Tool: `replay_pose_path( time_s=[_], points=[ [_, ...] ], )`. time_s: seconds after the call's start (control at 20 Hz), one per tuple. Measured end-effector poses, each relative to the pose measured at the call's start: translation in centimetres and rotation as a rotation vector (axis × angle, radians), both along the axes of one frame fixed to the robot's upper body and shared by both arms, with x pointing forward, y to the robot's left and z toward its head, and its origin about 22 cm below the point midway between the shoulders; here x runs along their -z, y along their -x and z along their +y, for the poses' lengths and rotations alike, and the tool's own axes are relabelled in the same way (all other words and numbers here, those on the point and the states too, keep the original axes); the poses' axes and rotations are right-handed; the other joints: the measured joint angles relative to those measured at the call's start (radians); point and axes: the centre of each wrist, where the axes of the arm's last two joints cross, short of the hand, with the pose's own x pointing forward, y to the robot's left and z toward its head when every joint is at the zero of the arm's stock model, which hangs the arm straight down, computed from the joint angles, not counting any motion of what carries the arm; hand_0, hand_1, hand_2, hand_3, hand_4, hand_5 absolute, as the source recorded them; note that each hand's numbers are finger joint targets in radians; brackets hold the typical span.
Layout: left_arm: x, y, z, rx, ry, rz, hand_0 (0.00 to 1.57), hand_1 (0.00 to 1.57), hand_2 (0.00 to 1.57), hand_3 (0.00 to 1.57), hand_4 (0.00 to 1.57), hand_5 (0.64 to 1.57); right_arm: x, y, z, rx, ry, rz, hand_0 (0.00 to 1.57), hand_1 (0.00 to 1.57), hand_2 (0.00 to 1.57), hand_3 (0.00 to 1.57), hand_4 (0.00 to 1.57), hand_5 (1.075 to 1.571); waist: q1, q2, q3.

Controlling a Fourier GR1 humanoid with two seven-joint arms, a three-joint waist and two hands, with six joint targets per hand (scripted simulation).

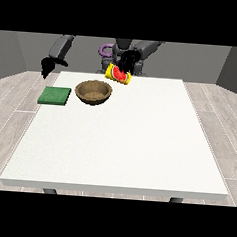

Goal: Pick the cup and pour the ball into the bowl, then pick the bowl and place it on the pad

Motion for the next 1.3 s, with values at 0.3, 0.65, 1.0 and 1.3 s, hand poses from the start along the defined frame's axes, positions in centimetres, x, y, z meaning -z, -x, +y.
replay_pose_path(
  time_s=[0.3, 0.65, 1.0, 1.3],
  points=[
    [-2.4, 0.6, -2.6, 0.058, -0.148, -0.058, 0.00, 0.00, 1.57, 1.57, 0.52, 1.523, 1.1, 1.7, -1.0, 0.051, 0.000, 0.021, 0.00, 0.00, 0.21, 0.35, 0.40, 1.538, 0.039, 0.004, -0.0002],
    [-4.5, 1.8, -4.8, 0.075, -0.250, -0.083, 0.00, 0.00, 1.57, 1.57, 0.62, 1.538, 1.1, 2.0, -1.7, 0.049, 0.006, 0.031, 0.00, 0.00, 0.18, 0.30, 0.43, 1.530, 0.033, -0.003, -0.0007],
    [-4.5, 2.4, -5.5, 0.132, -0.461, -0.119, 1.34, 1.34, 1.57, 1.57, 1.15, 1.533, 0.8, 1.4, -1.2, 0.039, 0.005, 0.018, 0.00, 0.00, 0.00, 0.28, 0.42, 1.530, 0.021, 0.012, -0.0007],
    [-5.9, 1.7, -5.2, 0.141, -0.525, -0.121, 1.26, 1.26, 1.57, 1.57, 1.04, 1.560, 0.7, 1.1, -0.7, 0.021, 0.005, 0.017, 0.00, 0.00, 0.16, 0.28, 0.69, 1.548, 0.007, 0.002, -0.0010]
  ],
)
